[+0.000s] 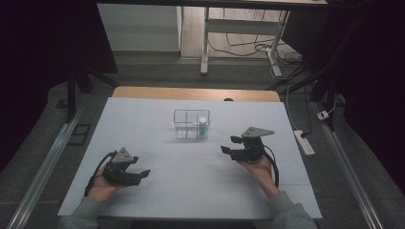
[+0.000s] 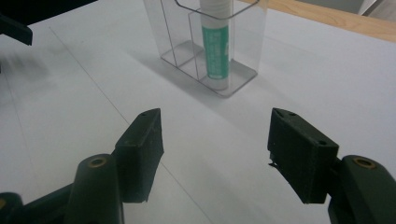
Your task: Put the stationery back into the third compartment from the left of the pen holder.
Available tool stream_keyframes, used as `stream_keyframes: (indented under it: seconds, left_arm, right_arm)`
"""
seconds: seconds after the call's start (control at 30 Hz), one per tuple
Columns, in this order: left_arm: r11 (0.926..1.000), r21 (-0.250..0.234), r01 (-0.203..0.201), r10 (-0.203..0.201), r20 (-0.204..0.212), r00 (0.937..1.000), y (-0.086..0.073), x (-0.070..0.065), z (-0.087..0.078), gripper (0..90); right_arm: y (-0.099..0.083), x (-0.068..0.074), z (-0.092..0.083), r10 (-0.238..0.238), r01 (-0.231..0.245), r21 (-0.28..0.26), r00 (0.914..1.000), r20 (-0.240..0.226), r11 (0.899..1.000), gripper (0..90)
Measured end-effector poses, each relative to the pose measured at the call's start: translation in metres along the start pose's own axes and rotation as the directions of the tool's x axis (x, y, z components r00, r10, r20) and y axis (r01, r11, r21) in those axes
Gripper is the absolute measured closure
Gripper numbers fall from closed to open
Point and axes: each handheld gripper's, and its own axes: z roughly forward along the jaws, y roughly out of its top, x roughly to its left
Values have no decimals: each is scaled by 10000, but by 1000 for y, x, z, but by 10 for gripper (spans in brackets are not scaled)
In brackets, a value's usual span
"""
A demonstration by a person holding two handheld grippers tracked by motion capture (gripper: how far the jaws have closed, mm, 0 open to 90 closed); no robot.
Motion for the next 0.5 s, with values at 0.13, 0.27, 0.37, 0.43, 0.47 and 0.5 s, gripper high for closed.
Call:
stream_keyframes:
  seconds: [0.13, 0.27, 0.37, 0.43, 0.47, 0.5]
  left_arm:
    - [10000, 9, 0, 0, -46, 10000, 0, 1, 1, 278]
    - [10000, -11, 1, -1, -139, 9999, -1, 3, 1, 277]
    - [10000, -27, 43, -44, -192, 9998, -1, 4, 1, 277]
    - [10000, -11, 16, -16, -206, 9998, -1, 5, 2, 277]
    - [10000, 1, 11, -11, -213, 9998, -1, 6, 2, 277]
    - [10000, 4, 26, -26, -221, 9998, -1, 6, 2, 277]
  right_arm:
    - [-7, -4, -8, 82, -84, 134, 9999, 140, 9999, 351]
    - [-13, -7, -18, 227, -227, 0, 9994, 253, 9997, 351]
    - [-18, -8, -25, 237, -239, 63, 9992, 324, 9997, 348]
    - [-22, -8, -30, 179, -185, 139, 9990, 418, 9997, 347]
    - [-24, -8, -32, 185, -191, 144, 9989, 431, 9997, 348]
    - [-26, -8, -34, 194, -201, 149, 9988, 442, 9997, 348]
